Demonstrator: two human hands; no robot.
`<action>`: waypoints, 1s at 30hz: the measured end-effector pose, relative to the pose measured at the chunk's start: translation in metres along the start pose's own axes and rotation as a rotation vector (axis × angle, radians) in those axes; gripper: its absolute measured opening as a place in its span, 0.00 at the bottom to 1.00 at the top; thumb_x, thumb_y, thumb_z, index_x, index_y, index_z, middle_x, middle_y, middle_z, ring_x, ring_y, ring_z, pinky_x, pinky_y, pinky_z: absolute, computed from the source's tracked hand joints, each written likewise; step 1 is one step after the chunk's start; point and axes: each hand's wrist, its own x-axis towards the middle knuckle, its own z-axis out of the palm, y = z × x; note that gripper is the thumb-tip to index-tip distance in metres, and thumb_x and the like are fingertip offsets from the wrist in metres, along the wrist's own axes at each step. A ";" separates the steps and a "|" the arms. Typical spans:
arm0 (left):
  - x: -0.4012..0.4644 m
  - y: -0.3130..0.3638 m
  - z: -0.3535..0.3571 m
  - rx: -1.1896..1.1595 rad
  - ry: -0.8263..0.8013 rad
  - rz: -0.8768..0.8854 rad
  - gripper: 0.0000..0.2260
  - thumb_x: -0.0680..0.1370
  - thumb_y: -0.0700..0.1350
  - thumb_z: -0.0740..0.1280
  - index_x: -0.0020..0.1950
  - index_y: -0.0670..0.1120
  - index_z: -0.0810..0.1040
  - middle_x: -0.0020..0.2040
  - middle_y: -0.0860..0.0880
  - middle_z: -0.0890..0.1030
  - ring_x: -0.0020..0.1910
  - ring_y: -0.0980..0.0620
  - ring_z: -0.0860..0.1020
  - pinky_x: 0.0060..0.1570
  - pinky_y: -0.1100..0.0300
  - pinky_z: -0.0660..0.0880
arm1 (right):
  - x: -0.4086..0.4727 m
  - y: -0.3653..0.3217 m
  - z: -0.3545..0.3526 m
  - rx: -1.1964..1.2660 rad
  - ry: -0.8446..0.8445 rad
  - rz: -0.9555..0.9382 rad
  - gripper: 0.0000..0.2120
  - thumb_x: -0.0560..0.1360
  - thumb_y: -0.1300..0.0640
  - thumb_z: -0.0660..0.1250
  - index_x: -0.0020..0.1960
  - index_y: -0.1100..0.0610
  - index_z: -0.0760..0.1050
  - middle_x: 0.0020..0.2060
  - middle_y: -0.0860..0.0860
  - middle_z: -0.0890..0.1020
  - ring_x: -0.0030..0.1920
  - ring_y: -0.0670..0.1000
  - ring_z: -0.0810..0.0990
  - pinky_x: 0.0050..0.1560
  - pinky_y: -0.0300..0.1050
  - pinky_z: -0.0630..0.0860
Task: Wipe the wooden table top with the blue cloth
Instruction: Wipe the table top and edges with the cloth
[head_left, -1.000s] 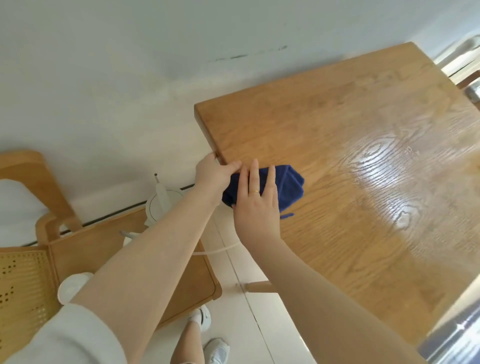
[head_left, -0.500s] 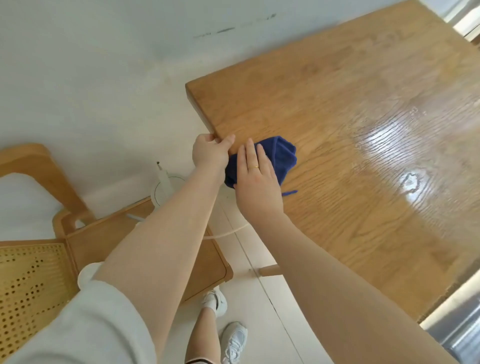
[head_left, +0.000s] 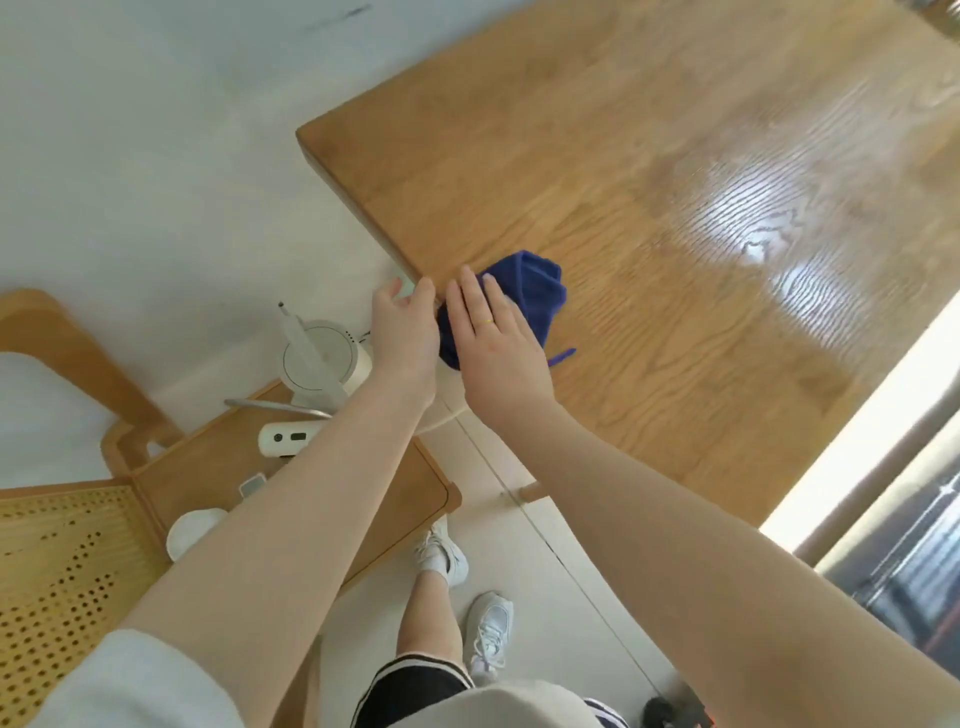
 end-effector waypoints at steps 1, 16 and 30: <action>-0.002 -0.001 0.000 0.010 -0.004 0.013 0.24 0.77 0.49 0.61 0.72 0.46 0.63 0.62 0.46 0.76 0.60 0.49 0.75 0.63 0.51 0.72 | 0.003 -0.002 0.000 0.001 0.016 0.012 0.30 0.79 0.62 0.52 0.76 0.61 0.41 0.76 0.55 0.45 0.76 0.56 0.46 0.74 0.48 0.48; -0.081 -0.045 0.032 0.143 -0.106 -0.076 0.09 0.78 0.48 0.60 0.38 0.49 0.73 0.40 0.51 0.77 0.46 0.51 0.75 0.49 0.57 0.70 | -0.113 0.038 0.027 0.071 0.032 0.072 0.30 0.77 0.65 0.55 0.76 0.59 0.47 0.76 0.53 0.52 0.75 0.57 0.52 0.73 0.50 0.51; -0.149 -0.076 0.064 0.156 -0.138 -0.061 0.29 0.76 0.43 0.68 0.74 0.49 0.60 0.68 0.47 0.71 0.65 0.46 0.71 0.66 0.46 0.68 | -0.192 0.068 0.069 0.069 0.278 0.234 0.25 0.74 0.61 0.63 0.70 0.63 0.65 0.68 0.57 0.71 0.66 0.59 0.71 0.63 0.54 0.71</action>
